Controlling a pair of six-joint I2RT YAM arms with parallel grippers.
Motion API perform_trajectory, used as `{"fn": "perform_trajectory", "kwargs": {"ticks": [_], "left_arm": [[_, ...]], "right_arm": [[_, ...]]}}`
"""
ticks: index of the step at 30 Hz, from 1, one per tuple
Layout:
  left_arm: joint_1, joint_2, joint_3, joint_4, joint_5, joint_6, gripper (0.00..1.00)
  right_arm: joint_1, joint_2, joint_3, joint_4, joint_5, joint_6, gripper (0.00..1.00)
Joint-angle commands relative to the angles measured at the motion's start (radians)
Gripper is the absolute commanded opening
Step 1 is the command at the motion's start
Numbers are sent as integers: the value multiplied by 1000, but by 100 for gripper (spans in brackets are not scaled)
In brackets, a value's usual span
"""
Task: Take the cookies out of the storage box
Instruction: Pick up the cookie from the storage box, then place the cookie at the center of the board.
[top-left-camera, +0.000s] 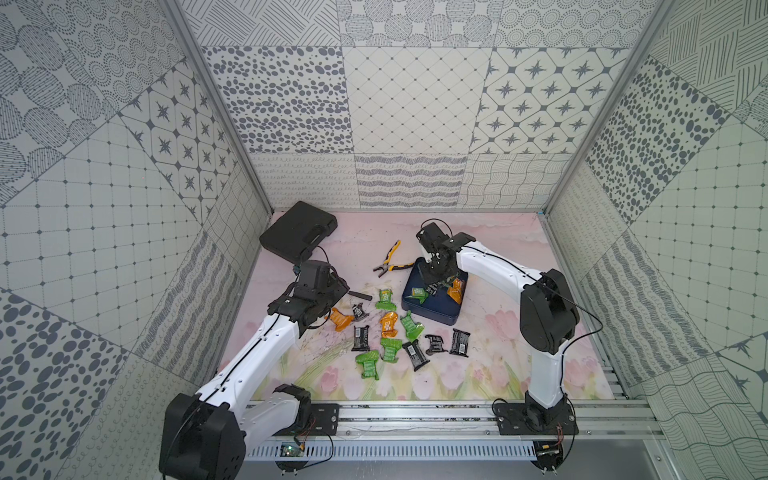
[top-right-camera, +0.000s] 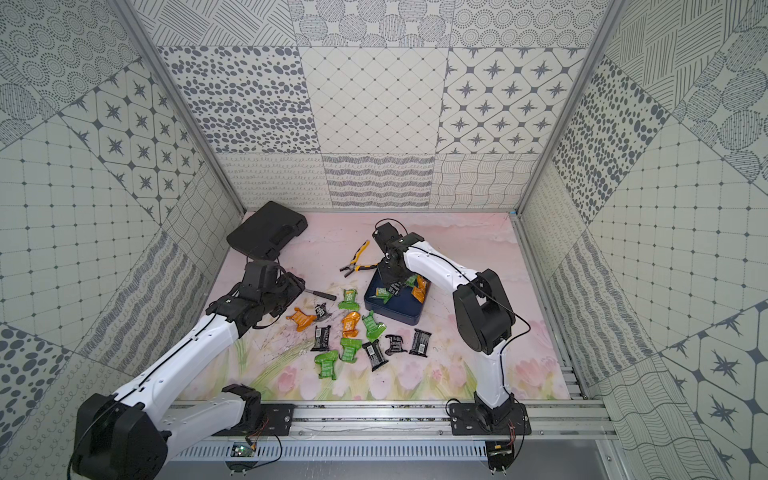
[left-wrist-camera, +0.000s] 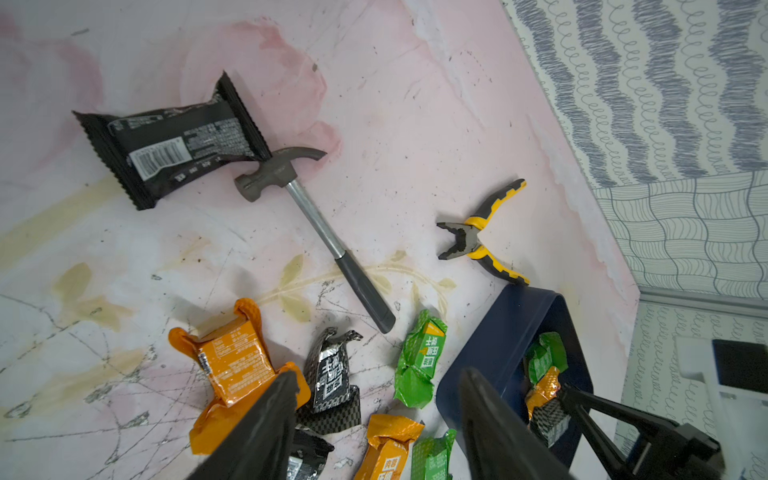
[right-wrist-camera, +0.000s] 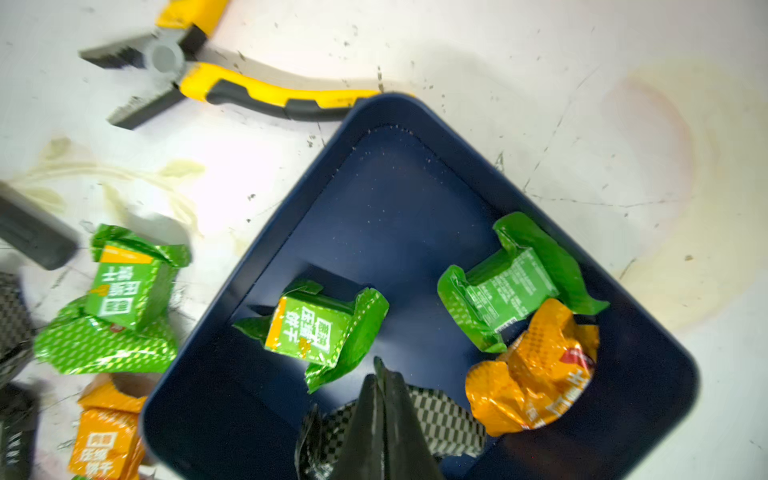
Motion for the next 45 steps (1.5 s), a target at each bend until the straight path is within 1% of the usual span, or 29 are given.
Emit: {"fn": "perform_trajectory", "kwargs": {"ticks": [1,5,10,15,18,21,25,35,36,37,39,42,45], "left_arm": [[-3,27,34,65,103,106,65],[-50,57,63,83,101,152,66],[-147,114,115,102,73,231,67],[-225,175,160,138,92,315,67],[-268,205,187,147,95,378,67],[-306,233,208,149,91,438,66],[-335,259,223,148,91,472,67],[-351,284,198,169,106,419,66],[-351,286,195,174,108,410,66],[-350,290,195,178,109,402,66],[-351,299,196,188,120,375,67],[-351,314,190,213,133,326,67],[-351,331,189,229,144,281,67]], "right_arm": [[8,-102,-32,-1,32,17,0],[-3,-202,-124,-28,55,58,0],[-63,-340,-263,-50,57,117,0],[-176,-459,-443,-48,7,184,0],[-231,-495,-545,-16,-27,218,0],[-276,-488,-620,46,-90,249,0],[-298,-441,-656,114,-105,276,0],[-309,-310,-662,197,-79,292,0],[-309,-304,-659,199,-80,291,3],[-309,-301,-655,198,-81,291,9],[-309,-318,-650,198,-87,291,26],[-307,-376,-642,167,-85,275,43],[-289,-447,-623,142,-80,230,54]]}}
